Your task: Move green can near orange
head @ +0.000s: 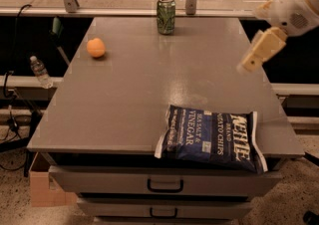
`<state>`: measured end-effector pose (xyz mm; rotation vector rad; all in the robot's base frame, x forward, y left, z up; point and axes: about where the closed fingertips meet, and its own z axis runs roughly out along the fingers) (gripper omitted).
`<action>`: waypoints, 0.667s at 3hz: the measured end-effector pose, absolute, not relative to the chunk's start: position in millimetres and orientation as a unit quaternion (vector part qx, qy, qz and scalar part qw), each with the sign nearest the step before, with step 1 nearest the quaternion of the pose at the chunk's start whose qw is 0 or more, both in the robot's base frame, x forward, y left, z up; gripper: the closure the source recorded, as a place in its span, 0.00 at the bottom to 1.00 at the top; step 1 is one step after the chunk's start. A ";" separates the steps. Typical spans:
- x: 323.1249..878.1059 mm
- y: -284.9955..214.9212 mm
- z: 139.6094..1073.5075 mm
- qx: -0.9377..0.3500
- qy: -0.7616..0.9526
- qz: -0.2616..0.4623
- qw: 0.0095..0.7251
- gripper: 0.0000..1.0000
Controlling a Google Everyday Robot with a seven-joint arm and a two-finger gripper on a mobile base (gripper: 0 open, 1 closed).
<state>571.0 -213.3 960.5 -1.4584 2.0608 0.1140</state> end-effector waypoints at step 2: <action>664.1 -189.8 984.9 -0.516 0.757 0.080 0.392 0.00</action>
Offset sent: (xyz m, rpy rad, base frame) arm 0.0713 0.0240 0.0036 0.1399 -0.0524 -0.0096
